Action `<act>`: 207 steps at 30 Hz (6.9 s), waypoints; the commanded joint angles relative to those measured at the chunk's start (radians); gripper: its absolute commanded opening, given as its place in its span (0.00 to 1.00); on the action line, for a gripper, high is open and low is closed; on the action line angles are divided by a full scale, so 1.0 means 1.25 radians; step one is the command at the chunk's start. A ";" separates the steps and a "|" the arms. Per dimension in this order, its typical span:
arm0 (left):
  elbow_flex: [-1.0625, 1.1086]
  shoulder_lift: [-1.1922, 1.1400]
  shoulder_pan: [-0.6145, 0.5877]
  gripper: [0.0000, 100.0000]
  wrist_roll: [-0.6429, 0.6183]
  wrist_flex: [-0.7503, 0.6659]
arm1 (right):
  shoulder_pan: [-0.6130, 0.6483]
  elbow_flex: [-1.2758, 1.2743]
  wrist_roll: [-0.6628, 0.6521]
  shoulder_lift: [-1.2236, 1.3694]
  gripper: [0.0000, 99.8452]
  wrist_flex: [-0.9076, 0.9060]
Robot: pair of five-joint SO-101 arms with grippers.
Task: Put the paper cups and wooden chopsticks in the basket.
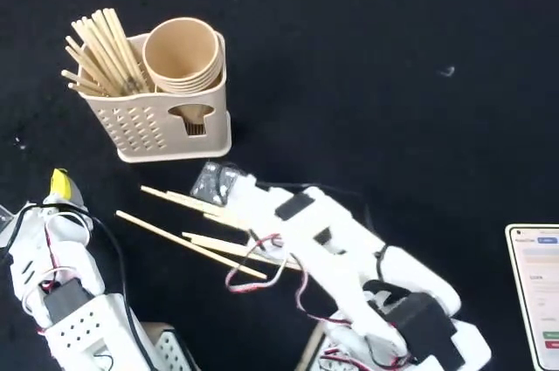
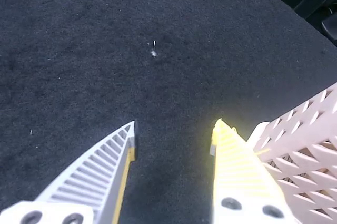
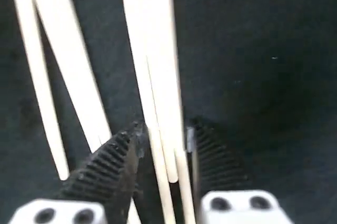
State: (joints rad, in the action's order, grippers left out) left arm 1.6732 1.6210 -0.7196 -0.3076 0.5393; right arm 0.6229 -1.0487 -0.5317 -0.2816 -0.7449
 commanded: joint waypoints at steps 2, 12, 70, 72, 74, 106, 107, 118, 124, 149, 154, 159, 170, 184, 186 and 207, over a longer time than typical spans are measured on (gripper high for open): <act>-0.026 0.010 0.008 0.23 0.009 -0.001 | -0.011 0.025 0.000 -0.024 0.01 -0.039; -0.026 0.010 0.008 0.23 0.009 -0.001 | -0.011 0.019 0.000 -0.268 0.01 -0.226; -0.026 0.010 0.008 0.23 0.009 -0.001 | -0.031 0.045 0.083 -0.026 0.01 -0.025; -0.026 0.010 0.008 0.23 0.009 -0.001 | -0.048 0.039 0.083 -0.083 0.01 -0.061; -0.026 0.010 0.008 0.23 0.009 -0.001 | -0.048 0.013 0.085 -0.152 0.01 -0.077; -0.026 0.010 0.041 0.23 0.010 0.000 | 0.006 -0.096 0.055 -0.138 0.14 0.020; -0.026 0.010 0.041 0.23 0.010 0.000 | 0.006 -0.089 0.055 -0.129 0.13 0.018; -0.026 0.010 0.041 0.23 0.010 -0.001 | -0.014 -0.082 0.063 -0.251 0.01 -0.032; -0.026 0.010 0.041 0.23 0.010 -0.001 | -0.028 -0.074 0.061 -0.508 0.01 -0.166; -0.025 0.010 0.041 0.23 0.010 0.002 | 0.106 0.019 0.205 -0.094 0.25 0.041; -0.025 0.010 0.041 0.23 0.010 0.001 | 0.101 0.075 0.203 0.028 0.25 0.041; -0.025 0.010 0.041 0.23 0.010 0.002 | 0.102 0.145 0.201 0.126 0.22 -0.010; -0.025 0.010 0.036 0.23 0.010 0.004 | 0.102 0.126 0.201 0.107 0.01 -0.041; -0.026 0.010 0.036 0.23 0.010 0.004 | 0.102 0.100 0.139 0.089 0.02 -0.069; -0.026 0.010 0.036 0.23 0.010 0.004 | 0.102 0.089 0.144 0.082 0.01 -0.059; -0.026 0.010 0.041 0.23 0.010 0.004 | 0.107 0.272 0.140 -0.758 0.01 -0.428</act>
State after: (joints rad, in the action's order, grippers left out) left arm 1.6732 1.6210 -0.6813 -0.3030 0.5393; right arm 0.7426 -0.8938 -0.3537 -1.1301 -1.2528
